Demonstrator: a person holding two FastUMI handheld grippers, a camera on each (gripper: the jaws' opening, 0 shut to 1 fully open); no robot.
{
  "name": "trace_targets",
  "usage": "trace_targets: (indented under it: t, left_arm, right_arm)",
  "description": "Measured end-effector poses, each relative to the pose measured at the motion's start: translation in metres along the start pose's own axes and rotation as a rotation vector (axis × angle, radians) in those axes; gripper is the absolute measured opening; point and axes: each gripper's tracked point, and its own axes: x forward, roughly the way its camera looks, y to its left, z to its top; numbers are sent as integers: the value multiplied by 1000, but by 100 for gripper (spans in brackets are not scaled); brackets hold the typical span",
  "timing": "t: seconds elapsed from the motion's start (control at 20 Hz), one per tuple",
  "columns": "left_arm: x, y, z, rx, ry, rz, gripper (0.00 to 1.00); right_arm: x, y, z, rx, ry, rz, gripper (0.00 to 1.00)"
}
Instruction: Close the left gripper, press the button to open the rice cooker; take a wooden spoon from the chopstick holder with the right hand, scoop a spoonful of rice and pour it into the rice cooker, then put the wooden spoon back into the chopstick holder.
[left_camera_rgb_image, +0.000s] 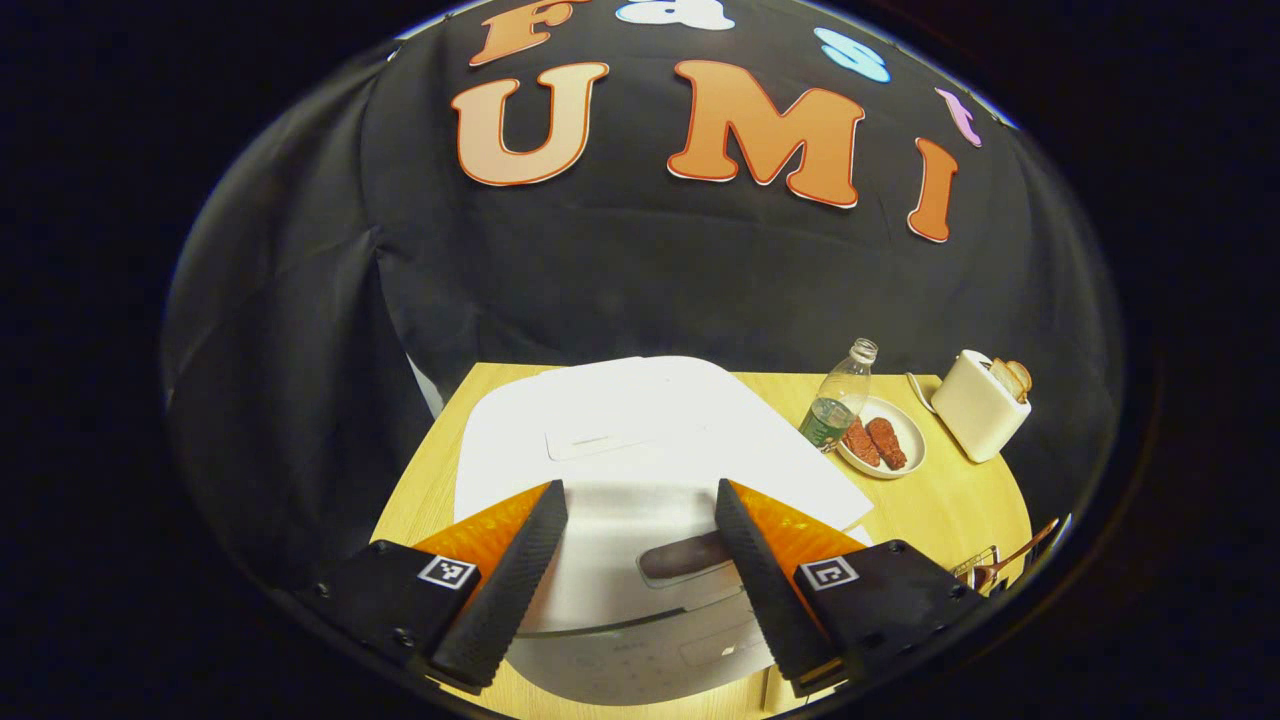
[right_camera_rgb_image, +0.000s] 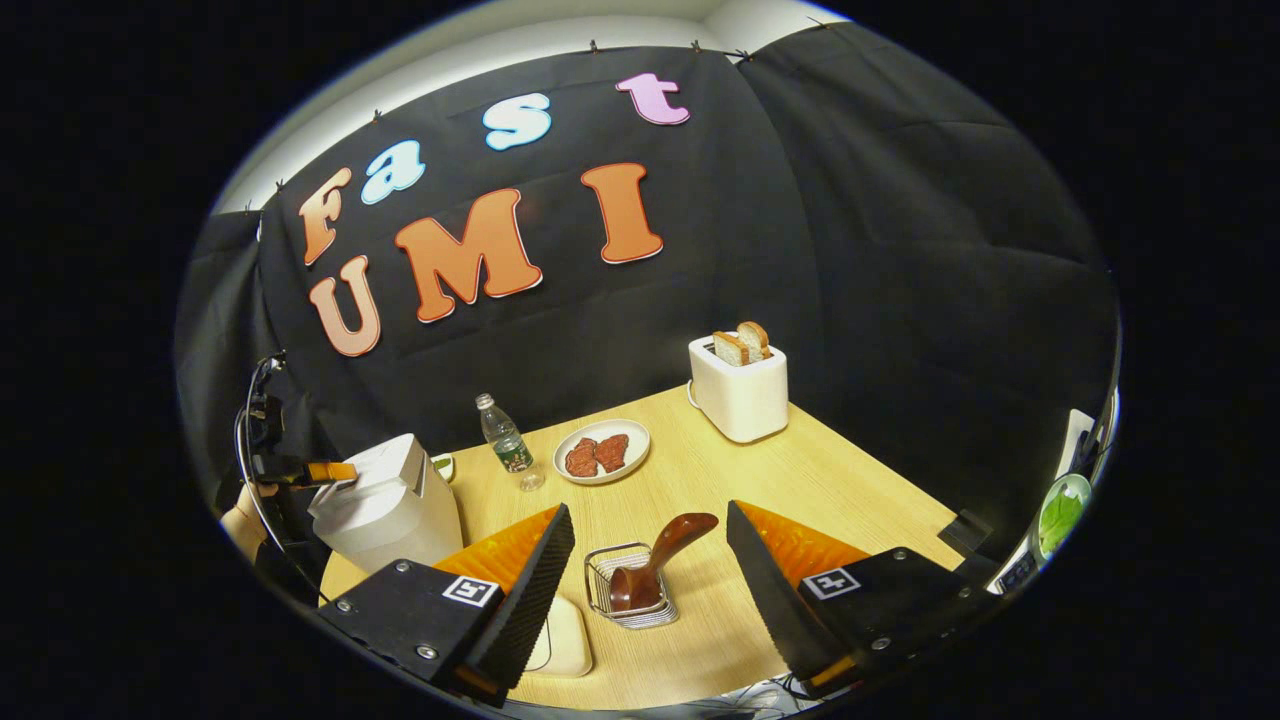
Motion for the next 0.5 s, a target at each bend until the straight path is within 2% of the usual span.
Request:
trace_targets:
  t: [0.2,0.3,0.5]
  left_arm:
    - [4,1,-2,-17,-17,12,100]
    - [12,2,-10,-10,15,15,100]
    - [11,0,-11,-16,-15,44,100]
  right_arm:
    - [-1,-2,-3,1,11,0,95]
    - [-1,-2,-6,-3,16,3,95]
    - [0,-1,-8,-26,11,-4,95]
